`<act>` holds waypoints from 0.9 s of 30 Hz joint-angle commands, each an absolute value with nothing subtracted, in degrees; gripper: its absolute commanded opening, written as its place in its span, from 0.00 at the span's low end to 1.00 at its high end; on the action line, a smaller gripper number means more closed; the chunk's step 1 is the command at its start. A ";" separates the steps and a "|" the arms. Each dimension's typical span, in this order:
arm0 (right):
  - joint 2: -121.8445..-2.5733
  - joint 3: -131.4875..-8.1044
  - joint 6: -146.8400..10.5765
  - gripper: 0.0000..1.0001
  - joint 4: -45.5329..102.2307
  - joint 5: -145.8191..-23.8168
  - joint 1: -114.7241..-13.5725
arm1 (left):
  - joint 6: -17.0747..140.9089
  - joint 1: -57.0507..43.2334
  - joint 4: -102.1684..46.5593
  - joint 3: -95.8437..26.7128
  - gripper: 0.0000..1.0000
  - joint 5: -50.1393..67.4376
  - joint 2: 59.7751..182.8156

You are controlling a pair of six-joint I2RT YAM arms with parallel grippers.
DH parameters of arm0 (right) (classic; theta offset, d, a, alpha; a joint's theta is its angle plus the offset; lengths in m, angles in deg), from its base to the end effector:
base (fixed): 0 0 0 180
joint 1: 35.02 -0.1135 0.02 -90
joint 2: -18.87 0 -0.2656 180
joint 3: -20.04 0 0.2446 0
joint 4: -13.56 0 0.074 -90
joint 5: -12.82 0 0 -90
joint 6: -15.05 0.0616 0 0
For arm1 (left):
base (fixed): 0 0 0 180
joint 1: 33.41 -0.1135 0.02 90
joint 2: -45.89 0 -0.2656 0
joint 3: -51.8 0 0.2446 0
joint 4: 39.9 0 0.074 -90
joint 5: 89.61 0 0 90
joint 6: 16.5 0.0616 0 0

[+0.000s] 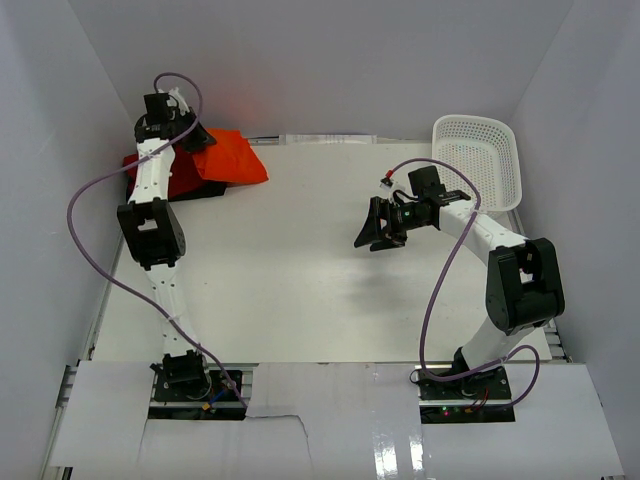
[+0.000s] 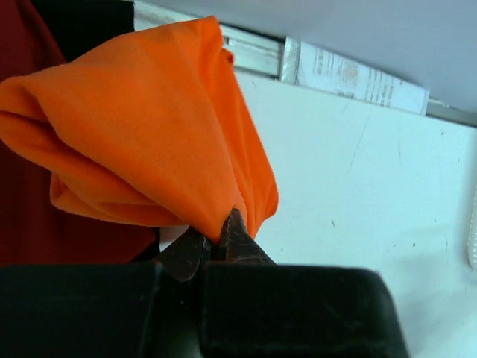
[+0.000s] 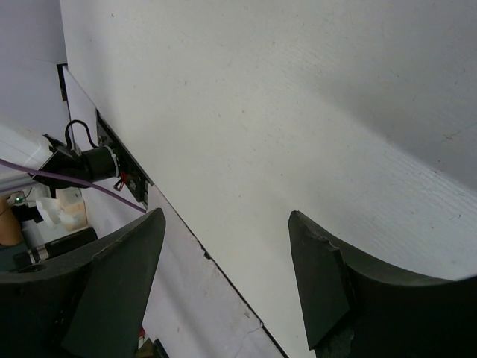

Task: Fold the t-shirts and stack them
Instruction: Put the neatly folded tshirt into the corner of the board with the left arm

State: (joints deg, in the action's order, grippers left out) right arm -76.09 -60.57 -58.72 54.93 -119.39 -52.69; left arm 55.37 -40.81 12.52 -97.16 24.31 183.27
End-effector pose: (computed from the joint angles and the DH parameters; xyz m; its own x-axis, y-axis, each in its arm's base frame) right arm 0.3184 0.1449 0.2186 -0.9195 -0.0757 -0.3856 -0.3420 0.6374 0.6904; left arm 0.5523 0.0465 0.2572 -0.6743 -0.3744 -0.6365 -0.0246 0.8728 -0.4874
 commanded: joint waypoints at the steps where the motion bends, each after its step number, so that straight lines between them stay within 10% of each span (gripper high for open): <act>1: -73.50 -60.52 -58.95 0.73 56.40 -120.59 -52.95 | 53.99 -42.02 5.95 -100.30 0.00 25.17 175.27; 27: -72.71 -58.32 -58.07 0.73 56.14 -120.07 -55.41 | 52.22 -49.22 -2.32 -91.79 0.00 25.36 168.85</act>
State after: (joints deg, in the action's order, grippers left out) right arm -74.91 -58.74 -58.56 56.33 -119.35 -55.03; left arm 52.42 -47.76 0.43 -94.18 25.18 174.72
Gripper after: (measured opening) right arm 0.734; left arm 0.041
